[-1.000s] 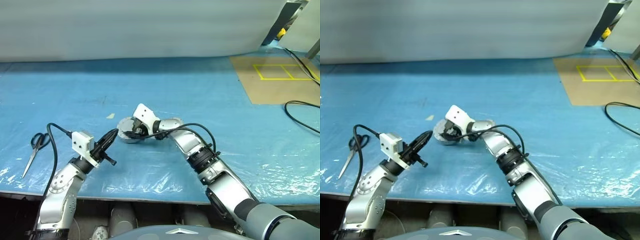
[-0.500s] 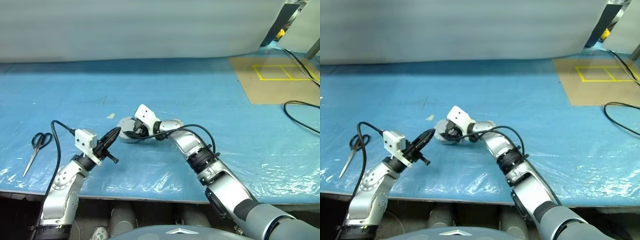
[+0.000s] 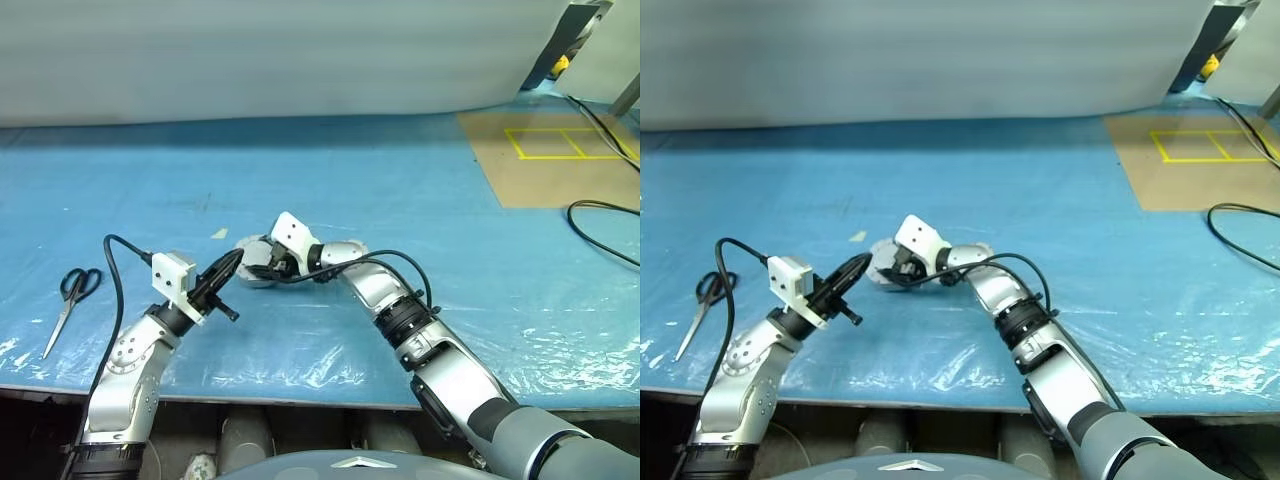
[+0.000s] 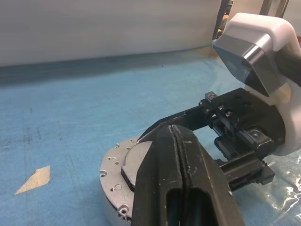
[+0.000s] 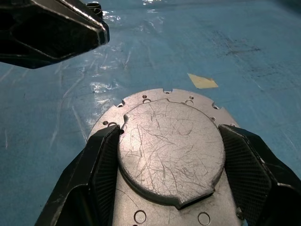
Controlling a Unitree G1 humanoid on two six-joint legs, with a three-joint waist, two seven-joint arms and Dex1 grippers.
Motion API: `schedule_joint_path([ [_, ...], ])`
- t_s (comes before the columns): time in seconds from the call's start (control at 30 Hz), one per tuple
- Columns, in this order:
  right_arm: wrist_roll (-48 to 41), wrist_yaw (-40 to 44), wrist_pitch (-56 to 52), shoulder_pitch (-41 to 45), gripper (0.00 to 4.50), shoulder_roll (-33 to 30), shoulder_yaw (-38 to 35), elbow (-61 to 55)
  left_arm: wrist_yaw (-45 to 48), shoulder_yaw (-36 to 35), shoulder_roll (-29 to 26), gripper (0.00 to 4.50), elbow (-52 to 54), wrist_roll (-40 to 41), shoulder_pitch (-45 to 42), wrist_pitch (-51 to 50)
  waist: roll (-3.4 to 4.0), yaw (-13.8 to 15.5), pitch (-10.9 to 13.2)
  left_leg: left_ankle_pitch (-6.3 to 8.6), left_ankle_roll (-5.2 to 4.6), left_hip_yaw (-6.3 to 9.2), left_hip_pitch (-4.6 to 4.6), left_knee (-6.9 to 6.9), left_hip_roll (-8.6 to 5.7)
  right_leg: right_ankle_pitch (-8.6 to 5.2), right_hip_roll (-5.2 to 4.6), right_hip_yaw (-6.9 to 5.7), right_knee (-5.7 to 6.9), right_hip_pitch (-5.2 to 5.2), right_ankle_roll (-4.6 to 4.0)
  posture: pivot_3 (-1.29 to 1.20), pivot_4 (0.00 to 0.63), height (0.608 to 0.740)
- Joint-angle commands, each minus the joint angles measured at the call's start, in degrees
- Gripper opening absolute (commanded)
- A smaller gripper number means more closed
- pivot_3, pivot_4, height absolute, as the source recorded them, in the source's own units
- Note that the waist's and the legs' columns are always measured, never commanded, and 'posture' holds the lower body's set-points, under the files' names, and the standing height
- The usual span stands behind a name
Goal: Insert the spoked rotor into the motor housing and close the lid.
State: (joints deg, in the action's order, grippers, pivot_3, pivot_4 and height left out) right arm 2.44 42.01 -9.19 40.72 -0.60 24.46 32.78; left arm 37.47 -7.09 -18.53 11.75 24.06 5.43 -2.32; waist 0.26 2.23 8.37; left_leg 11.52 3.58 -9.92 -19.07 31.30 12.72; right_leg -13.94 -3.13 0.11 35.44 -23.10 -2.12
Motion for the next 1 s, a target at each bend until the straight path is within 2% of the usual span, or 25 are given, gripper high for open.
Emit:
schedule_joint_path([
  [0.03, 5.7, -2.2, -3.0, -2.9, 2.95, -2.8, 2.8, 9.2, -0.2, -1.0, -0.3, 0.00, 0.3, 0.1, -0.4, 1.4, 0.03, 0.0, 0.0, 0.00, 0.00, 0.00, 0.00, -0.03, 0.00, 0.00, 0.00, 0.00, 0.00, -0.01, 0.00, 0.00, 0.150, 0.740],
  [0.33, 5.1, -0.6, -6.1, -2.3, 2.95, -3.2, 3.1, 9.0, 1.2, -3.5, -1.6, 0.00, 0.3, 0.8, 3.3, 2.5, 0.08, 0.0, -0.1, 0.01, -0.01, 0.02, -0.01, -0.22, 0.00, -0.01, -0.01, 0.05, -0.11, -0.11, 0.02, 0.00, 0.150, 0.740],
  [0.57, 4.5, -1.7, -2.2, -1.4, 2.95, -3.1, 1.7, 10.7, 1.4, -4.5, -2.2, 0.00, -0.1, 0.5, 5.0, 3.2, 0.15, 0.0, -0.2, 0.01, -0.01, 0.01, -0.03, -0.34, 0.02, -0.01, -0.01, 0.03, -0.54, -0.10, 0.02, 0.00, 0.150, 0.740],
  [0.73, 9.0, -2.8, 0.1, -0.8, 2.95, -4.6, 5.9, 13.3, 1.2, -4.3, -2.1, 0.00, 0.3, 0.4, 4.8, 2.9, 0.18, 0.0, -0.2, 0.01, -0.01, 0.02, -0.01, -0.37, 0.02, -0.01, -0.01, 0.04, -0.56, -0.11, 0.02, 0.00, 0.150, 0.740],
  [0.9, 3.3, 1.2, -9.0, -1.2, 2.95, -2.5, 2.2, 11.6, 0.8, -4.1, -2.2, 0.00, 0.6, 0.1, 4.6, 2.6, 0.21, 0.1, -0.2, 0.01, -0.01, 0.03, 0.02, -0.56, -0.02, -0.02, -0.05, 0.07, -0.66, -0.14, 0.04, 0.00, 0.150, 0.740],
  [1.0, 3.9, 1.0, -9.4, -0.7, 2.95, -2.3, 2.1, 11.6, 0.4, -3.8, -2.2, 0.00, 1.1, -0.1, 4.5, 2.2, 0.15, 0.1, -0.4, 0.01, -0.02, 0.03, 0.02, -0.58, -0.05, -0.02, -0.09, 0.09, -0.67, -0.16, 0.04, 0.00, 0.150, 0.740],
])
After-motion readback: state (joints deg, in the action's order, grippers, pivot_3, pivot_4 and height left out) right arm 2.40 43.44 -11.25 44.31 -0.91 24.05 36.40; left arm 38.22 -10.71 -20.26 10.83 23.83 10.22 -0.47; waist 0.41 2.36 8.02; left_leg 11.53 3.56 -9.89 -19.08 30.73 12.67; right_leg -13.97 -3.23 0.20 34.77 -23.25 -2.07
